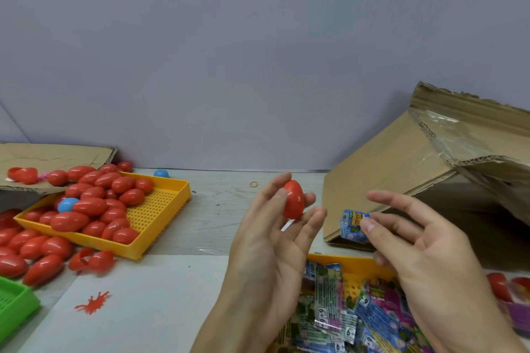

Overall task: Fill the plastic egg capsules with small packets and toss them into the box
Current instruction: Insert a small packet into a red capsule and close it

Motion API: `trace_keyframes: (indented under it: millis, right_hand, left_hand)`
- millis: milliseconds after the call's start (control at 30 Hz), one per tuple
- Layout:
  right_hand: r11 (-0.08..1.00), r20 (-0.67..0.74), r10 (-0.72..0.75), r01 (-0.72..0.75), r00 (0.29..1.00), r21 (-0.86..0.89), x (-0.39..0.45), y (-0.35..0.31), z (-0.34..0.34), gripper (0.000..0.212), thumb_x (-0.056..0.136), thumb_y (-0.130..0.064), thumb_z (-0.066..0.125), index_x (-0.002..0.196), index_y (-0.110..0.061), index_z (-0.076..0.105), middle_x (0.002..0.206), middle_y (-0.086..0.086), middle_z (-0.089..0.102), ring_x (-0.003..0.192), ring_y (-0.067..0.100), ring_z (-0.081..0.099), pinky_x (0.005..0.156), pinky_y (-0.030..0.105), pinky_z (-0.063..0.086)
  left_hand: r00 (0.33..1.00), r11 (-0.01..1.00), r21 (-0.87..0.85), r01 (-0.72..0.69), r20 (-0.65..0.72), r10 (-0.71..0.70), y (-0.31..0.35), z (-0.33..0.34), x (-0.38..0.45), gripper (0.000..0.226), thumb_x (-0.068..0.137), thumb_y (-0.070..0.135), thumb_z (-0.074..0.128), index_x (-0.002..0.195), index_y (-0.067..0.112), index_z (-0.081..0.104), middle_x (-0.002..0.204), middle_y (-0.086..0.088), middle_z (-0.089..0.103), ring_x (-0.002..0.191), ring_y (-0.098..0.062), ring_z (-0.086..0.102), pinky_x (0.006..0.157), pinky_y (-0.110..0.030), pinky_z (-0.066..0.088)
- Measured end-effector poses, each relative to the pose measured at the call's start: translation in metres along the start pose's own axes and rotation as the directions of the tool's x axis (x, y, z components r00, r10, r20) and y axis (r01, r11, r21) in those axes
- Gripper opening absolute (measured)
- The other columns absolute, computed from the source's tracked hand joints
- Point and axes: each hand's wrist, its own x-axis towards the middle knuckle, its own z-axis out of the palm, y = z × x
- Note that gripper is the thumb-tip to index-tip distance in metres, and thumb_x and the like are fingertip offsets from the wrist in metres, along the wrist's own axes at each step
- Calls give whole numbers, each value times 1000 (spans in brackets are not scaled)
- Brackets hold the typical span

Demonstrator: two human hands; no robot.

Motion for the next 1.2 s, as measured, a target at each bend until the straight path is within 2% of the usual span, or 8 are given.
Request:
trace_keyframes:
  millis: [133,400,567,667,800,867,1000,1200]
  right_hand:
    - [1000,0,-3,3,1000,-5,0,1,0,36,80,-10,74,97,-42,71,79,0,75,63,5,68,55,10,49]
    - [1000,1,-1,1,1000,-12,1,3,0,36,80,-11,74,99,-42,71,80,0,75,67,6,70,57,11,51]
    - [1000,-2,4,-4,1000,-3,0,2,0,36,74,-16,75,99,-42,71,81,0,76,67,6,70,57,12,52]
    - [1000,-1,13,-13,1000,0,0,1,0,36,75,-15,75,98,-43,71,81,0,76,65,5,70,56,11,52]
    - [1000,-1,25,-25,1000,-2,-1,-1,0,38,77,-11,74,96,-43,71,80,0,76,59,5,67,55,11,50]
    - [1000,0,31,-31,1000,-6,-1,-2,0,38,79,-9,74,96,-44,71,80,0,76,59,5,67,54,11,50]
    - [999,7,34,-34,999,-25,-1,-4,-1,40,81,-7,73,96,-45,71,80,-2,76,60,4,67,56,10,51]
    - [999,-1,38,-38,999,-30,-1,-4,-1,40,80,-8,73,94,-45,71,80,-1,76,60,5,68,56,11,51]
  left_hand:
    - [995,993,-66,100,19,-99,4,2,-3,25,92,16,54,104,-5,60,84,-28,68,64,-30,70,53,-26,58]
    - [966,953,-192,233,159,-204,12,2,-5,32,76,13,55,103,-3,63,83,-25,68,61,-29,69,54,-28,58]
    - [973,958,-188,217,123,-196,10,0,-3,34,73,15,57,102,-2,63,95,-26,72,74,-33,73,61,-34,61]
    - [975,968,-138,210,107,-196,8,-1,-1,29,84,21,54,104,2,64,110,-23,71,87,-31,74,63,-35,60]
    - [985,972,-166,169,3,-170,3,-6,5,42,100,32,46,98,2,75,82,-11,60,65,-18,56,52,-28,51]
    - [986,962,-221,163,-10,-169,3,-6,6,40,100,25,47,97,-4,73,74,-11,55,57,-16,51,48,-24,49]
    - [981,942,-278,186,7,-192,4,-5,7,30,81,8,54,104,-8,63,74,-16,59,52,-16,55,46,-23,51]
    - [982,951,-264,160,-51,-180,2,-4,7,29,83,10,54,105,-7,62,77,-17,61,53,-18,57,47,-23,53]
